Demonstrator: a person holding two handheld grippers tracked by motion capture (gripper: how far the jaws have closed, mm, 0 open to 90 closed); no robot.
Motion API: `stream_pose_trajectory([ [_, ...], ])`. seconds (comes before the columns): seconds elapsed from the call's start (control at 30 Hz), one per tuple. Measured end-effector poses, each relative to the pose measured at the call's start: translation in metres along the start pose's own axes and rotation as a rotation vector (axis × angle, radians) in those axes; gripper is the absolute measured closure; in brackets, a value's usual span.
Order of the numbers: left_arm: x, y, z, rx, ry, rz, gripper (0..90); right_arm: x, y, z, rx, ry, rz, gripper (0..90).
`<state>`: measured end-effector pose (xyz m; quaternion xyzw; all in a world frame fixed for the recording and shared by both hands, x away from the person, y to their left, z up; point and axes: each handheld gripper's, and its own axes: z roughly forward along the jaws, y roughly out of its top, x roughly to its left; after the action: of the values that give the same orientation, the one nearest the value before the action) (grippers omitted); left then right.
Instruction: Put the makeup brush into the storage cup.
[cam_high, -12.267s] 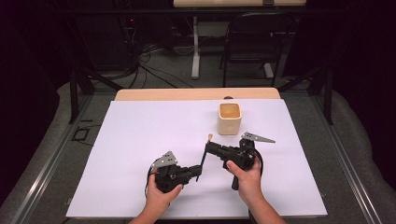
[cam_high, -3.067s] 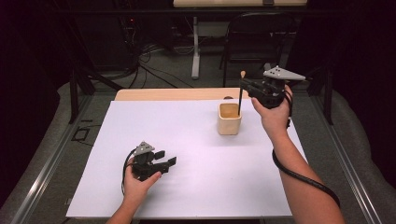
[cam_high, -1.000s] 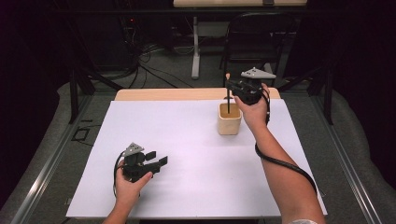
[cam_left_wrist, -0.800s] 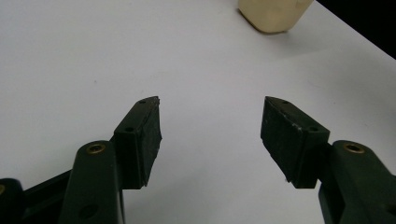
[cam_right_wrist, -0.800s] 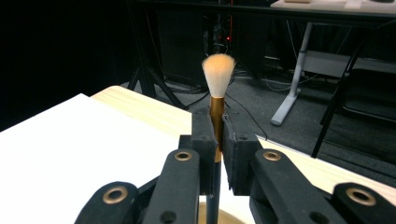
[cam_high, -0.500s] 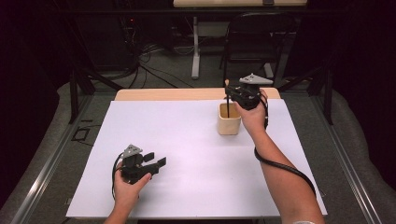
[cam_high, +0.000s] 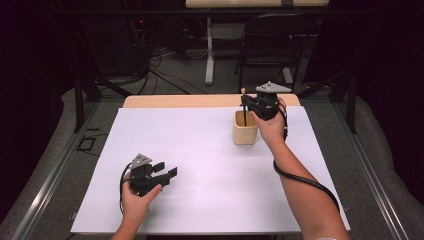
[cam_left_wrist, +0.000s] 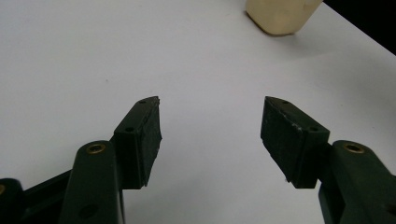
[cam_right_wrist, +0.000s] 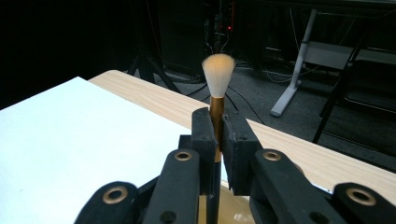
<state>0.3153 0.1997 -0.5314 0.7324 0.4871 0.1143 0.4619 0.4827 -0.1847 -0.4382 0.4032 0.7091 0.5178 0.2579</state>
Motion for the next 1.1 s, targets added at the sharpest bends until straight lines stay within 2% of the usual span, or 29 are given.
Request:
stream_pose_trajectory([
  [0.23,0.002,-0.005,-0.002,0.007,0.003,-0.001,38.2,-0.001,-0.007,0.005,0.005,-0.004,0.01,84.0],
  [0.47,0.004,-0.005,-0.007,-0.007,0.014,-0.009,38.2,0.001,-0.021,0.013,0.029,0.0,0.006,83.9],
  [0.63,0.004,-0.006,-0.007,-0.003,0.016,-0.008,38.2,0.0,-0.024,0.012,0.045,-0.003,0.002,84.0],
  [1.1,0.003,-0.004,-0.006,-0.012,0.011,-0.005,38.2,-0.003,-0.026,0.006,0.044,-0.013,-0.004,83.9],
])
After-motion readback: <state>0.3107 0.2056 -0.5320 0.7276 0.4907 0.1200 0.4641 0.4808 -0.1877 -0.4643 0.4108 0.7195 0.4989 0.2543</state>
